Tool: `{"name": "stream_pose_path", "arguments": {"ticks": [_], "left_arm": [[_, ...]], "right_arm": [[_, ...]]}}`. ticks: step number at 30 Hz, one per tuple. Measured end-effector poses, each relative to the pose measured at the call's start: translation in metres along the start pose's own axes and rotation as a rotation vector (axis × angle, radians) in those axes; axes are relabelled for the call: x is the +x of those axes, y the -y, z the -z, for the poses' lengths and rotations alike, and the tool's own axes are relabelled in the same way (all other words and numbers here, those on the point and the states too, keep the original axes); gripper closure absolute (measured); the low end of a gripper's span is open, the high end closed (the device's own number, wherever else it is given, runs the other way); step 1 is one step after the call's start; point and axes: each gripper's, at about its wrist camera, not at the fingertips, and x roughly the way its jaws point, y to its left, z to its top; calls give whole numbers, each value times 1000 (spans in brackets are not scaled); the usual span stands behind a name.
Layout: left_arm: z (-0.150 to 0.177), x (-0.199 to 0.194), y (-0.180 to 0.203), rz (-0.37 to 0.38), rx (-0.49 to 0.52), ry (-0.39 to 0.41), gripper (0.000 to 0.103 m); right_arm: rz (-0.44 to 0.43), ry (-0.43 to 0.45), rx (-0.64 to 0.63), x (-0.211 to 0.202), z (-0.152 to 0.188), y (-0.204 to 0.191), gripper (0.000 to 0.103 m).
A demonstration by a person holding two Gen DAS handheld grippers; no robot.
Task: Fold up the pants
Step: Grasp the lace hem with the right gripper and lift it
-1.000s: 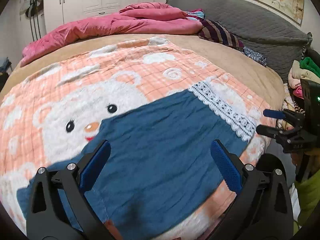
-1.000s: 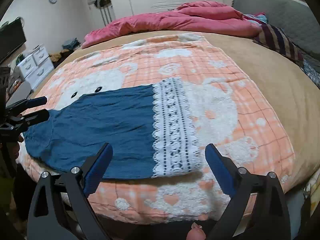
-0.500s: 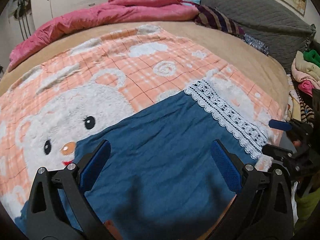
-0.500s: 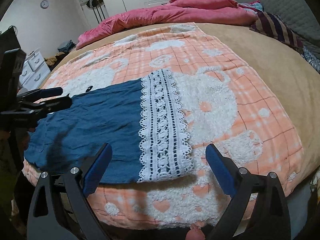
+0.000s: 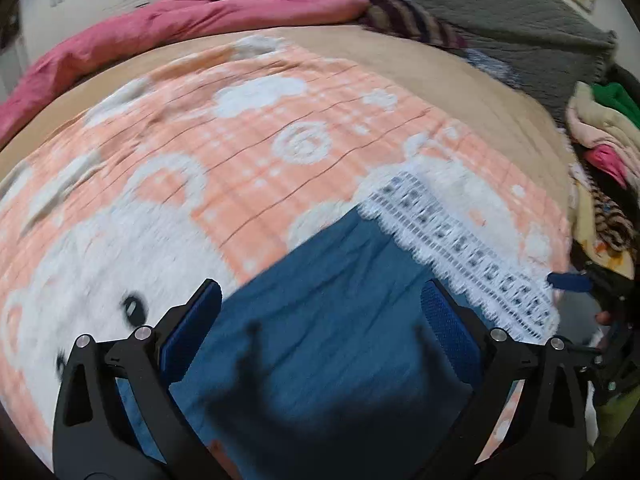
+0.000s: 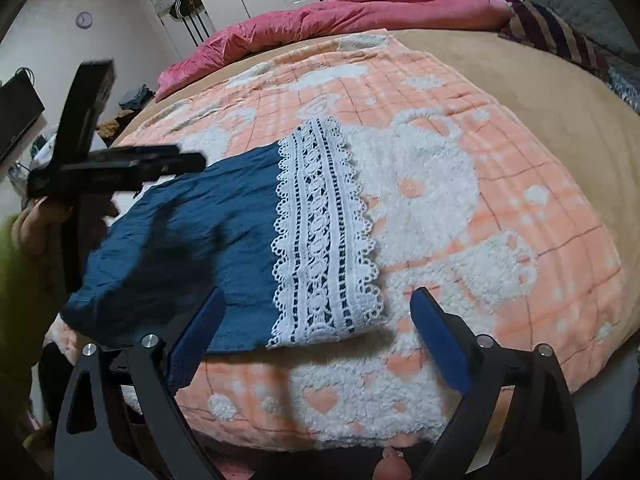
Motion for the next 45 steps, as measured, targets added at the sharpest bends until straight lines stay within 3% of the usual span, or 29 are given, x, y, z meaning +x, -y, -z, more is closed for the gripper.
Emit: {"name": "stream_pose_path", "arguments": {"ticks": [5,11,13,16,19,24,26,28,29,31,32,33,39,45], "left_arm": [[-23,27,5,96,91,-50,9],[-36,54,2,198,82,-88,9],[-41,59,8,230,105,-80,9],[-45,67,18,234,156,-76,9],[-49,75,26,261,188,-78,9],[-53,98,27,292,171,-145,10],[-53,104,24,316,142,-151,18],[-54,108,18,350,80,-155,35],[-54,108,17,357,62,-152,52],[-54,106,15,377,42,-144,64],[-54,105,15,382,44,-148,77],[-53,103,16,385,59,-149,83],[-52,83,7,428,50,-81,89],[-41,32,-17,475,20,28,89]], "right_arm": [[-44,-27,32,8,-1,4,32],[-72,-38,64,21,-5,10,69],[-111,-15,55,17,-6,7,69],[-59,-28,46,20,-7,9,67],[-67,-41,68,24,-7,13,67],[-66,-51,51,29,-9,10,67],[-66,-54,46,31,-10,9,70],[-59,-56,18,31,-11,5,77],[-66,-53,12,31,-11,4,78],[-66,-42,3,29,-12,2,79],[-63,-35,-5,29,-12,1,80],[-64,-20,-15,26,-12,-2,80],[-76,41,-64,12,-17,-23,81],[-137,102,-155,-6,-27,-65,81]]}}
